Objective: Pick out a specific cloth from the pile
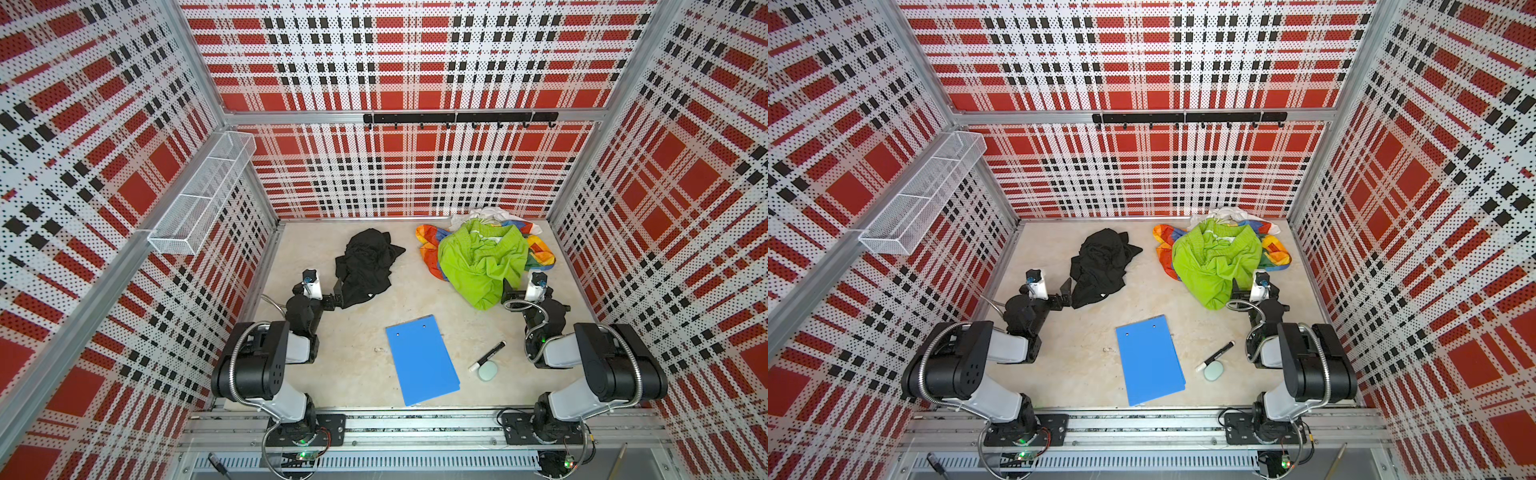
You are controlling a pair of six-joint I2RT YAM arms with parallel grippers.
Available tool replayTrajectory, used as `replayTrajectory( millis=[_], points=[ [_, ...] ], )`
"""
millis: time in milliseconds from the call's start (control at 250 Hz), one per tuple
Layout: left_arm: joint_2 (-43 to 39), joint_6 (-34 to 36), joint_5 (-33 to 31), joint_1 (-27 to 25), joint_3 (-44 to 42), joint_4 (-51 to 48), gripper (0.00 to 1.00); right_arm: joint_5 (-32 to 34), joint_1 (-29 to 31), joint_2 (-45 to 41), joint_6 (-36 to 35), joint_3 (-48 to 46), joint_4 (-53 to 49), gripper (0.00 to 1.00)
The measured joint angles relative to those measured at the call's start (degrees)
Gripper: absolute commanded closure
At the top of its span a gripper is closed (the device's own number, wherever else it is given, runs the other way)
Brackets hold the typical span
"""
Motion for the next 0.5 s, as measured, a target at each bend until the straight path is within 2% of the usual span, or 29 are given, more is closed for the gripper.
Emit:
replayTrajectory(
  millis=[500],
  points=[
    [0.00,0.00,0.24,0.00,0.00,0.00,0.01,3.28,0.13,0.00,0.04,0.94,-2.54,0.00]
  ],
)
